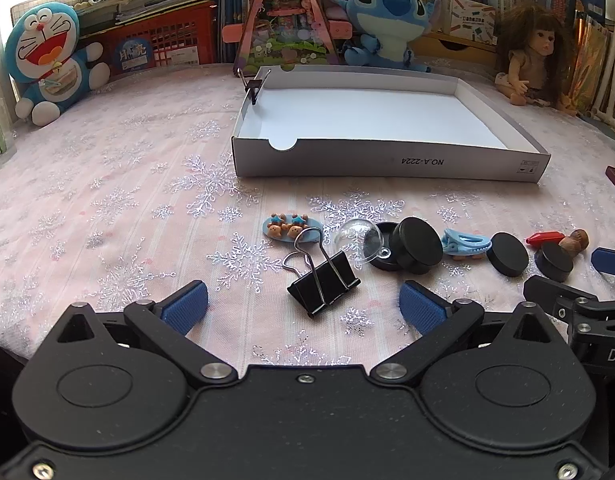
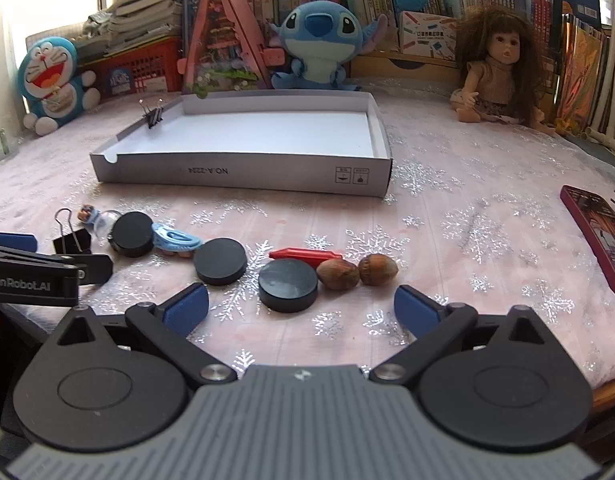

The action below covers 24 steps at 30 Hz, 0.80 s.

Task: Organize rigid objects
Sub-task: 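Grasp the black binder clip with the left tool while the right tool grasps a black puck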

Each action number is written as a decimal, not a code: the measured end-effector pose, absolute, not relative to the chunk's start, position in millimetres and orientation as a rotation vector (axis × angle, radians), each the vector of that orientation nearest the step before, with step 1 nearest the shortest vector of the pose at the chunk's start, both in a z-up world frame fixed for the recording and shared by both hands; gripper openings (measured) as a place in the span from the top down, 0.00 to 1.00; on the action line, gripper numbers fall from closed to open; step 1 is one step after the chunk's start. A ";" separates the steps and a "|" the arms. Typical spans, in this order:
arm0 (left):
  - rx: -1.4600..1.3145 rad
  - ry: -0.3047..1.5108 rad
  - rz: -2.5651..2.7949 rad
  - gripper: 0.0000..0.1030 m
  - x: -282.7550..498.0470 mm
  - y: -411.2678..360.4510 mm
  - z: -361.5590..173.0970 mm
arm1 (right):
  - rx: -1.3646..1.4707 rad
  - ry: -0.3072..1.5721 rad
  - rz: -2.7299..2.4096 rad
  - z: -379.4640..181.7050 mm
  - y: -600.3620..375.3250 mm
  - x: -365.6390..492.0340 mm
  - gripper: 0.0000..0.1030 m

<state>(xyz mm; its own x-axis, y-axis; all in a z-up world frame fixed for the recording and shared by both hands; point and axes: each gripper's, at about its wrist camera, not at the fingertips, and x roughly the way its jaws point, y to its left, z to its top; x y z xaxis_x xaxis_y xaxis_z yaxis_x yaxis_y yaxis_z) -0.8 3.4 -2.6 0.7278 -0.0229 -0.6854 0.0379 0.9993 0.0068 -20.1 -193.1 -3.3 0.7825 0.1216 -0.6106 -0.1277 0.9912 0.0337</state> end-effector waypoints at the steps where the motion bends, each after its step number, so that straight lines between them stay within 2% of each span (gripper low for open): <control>1: 0.026 0.747 -0.044 0.10 -2.3 3.0 -1.2 | -0.009 0.652 0.144 -2.2 -192.7 -21.7 0.06; 4: 0.056 0.724 -0.081 0.23 -7.4 -2.0 2.3 | 0.002 0.629 0.168 1.2 -192.3 -25.0 0.15; 11: 0.043 0.696 -0.125 0.57 -14.7 -6.9 7.3 | -0.017 0.622 0.191 4.1 -187.8 -25.2 0.44; 16: 0.021 0.691 -0.113 0.75 -14.2 -1.2 8.9 | -0.026 0.631 0.184 0.2 -185.4 -18.9 0.53; 18: 0.014 0.692 -0.115 0.76 -13.4 1.4 10.0 | -0.025 0.636 0.171 -1.0 -185.7 -16.4 0.64; 24: 0.007 0.663 -0.148 0.81 -15.8 3.7 17.0 | -0.034 0.609 0.206 5.8 -184.0 -20.4 0.64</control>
